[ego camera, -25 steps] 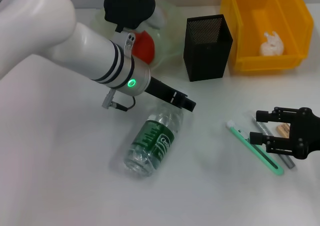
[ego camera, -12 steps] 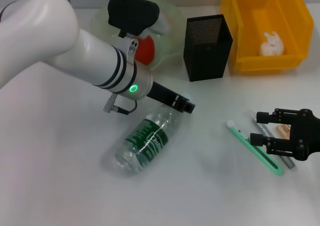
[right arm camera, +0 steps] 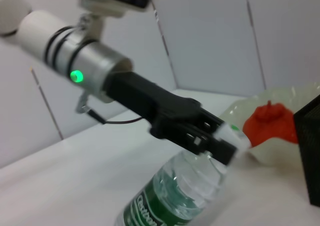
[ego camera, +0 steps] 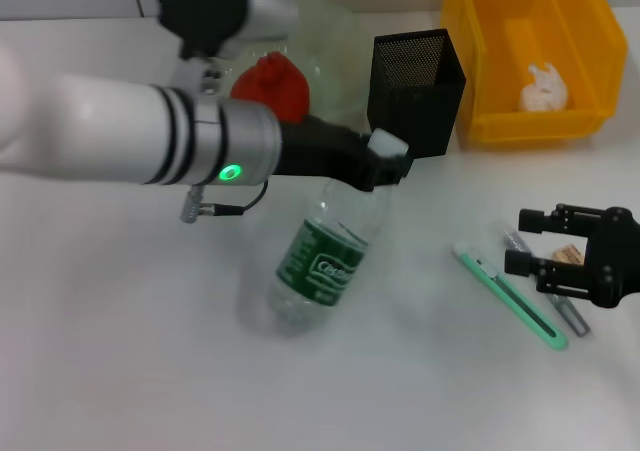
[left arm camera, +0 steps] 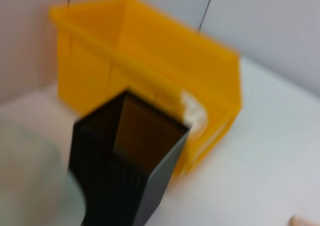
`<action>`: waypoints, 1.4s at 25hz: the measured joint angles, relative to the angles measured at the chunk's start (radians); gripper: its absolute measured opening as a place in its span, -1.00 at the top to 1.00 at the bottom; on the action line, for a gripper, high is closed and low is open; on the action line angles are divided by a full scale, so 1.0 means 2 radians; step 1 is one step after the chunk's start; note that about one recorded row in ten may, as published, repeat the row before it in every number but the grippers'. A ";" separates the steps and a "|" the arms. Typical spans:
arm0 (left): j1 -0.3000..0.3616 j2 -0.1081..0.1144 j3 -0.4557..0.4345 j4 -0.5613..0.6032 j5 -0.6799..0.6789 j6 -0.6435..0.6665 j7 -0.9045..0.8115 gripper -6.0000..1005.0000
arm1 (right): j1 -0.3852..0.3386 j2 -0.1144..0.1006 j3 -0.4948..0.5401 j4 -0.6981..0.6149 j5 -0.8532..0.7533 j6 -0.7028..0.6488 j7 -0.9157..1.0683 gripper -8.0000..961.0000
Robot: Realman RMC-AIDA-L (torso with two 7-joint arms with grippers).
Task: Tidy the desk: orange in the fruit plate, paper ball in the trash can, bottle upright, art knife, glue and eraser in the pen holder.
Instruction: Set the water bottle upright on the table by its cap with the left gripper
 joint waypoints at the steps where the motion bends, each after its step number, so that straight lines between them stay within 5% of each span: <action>1: 0.022 0.000 -0.005 0.016 -0.028 -0.005 0.034 0.11 | 0.001 0.002 0.009 0.000 0.000 -0.001 0.000 -0.35; 3: 0.022 0.000 -0.005 0.016 -0.028 -0.005 0.034 0.11 | 0.002 0.003 0.011 0.000 0.002 -0.002 0.000 -0.35; 5: 0.075 0.001 -0.038 0.027 -0.142 -0.005 0.156 0.11 | 0.003 0.004 0.013 0.002 0.007 -0.004 0.001 -0.35; 8: 0.103 0.002 -0.074 0.002 -0.248 0.020 0.276 0.11 | 0.005 0.004 0.013 0.011 0.017 -0.004 0.003 -0.35; 11: 0.103 0.002 -0.074 0.002 -0.248 0.020 0.276 0.11 | 0.008 0.005 0.017 0.024 0.028 -0.003 0.004 -0.35; 13: 0.108 0.002 -0.145 -0.093 -0.382 0.116 0.433 0.11 | 0.010 0.005 0.017 0.028 0.030 -0.002 0.004 -0.35; 15: 0.106 0.002 -0.155 -0.109 -0.396 0.132 0.451 0.11 | 0.013 0.005 0.018 0.033 0.031 -0.001 0.004 -0.35; 16: 0.090 0.002 -0.197 -0.187 -0.446 0.196 0.527 0.11 | 0.018 0.005 0.021 0.039 0.031 0.000 0.003 -0.35; 20: 0.077 0.002 -0.225 -0.242 -0.471 0.240 0.579 0.11 | 0.026 0.005 0.027 0.049 0.032 0.003 0.002 -0.35; 22: 0.053 0.003 -0.300 -0.355 -0.494 0.332 0.699 0.12 | 0.031 0.005 0.028 0.053 0.032 0.004 0.002 -0.35; 24: 0.052 0.002 -0.316 -0.382 -0.494 0.353 0.743 0.12 | 0.033 0.004 0.030 0.057 0.032 0.004 0.002 -0.35; 27: 0.052 0.002 -0.316 -0.382 -0.494 0.353 0.743 0.12 | 0.037 0.007 0.036 0.060 0.032 0.005 0.000 -0.35; 29: 0.050 -0.001 -0.332 -0.441 -0.527 0.339 0.856 0.12 | 0.040 0.012 0.046 0.063 0.033 0.006 -0.005 -0.35; 35: 0.030 -0.003 -0.337 -0.489 -0.540 0.316 0.914 0.11 | 0.052 0.021 0.080 0.098 0.045 0.017 -0.022 -0.35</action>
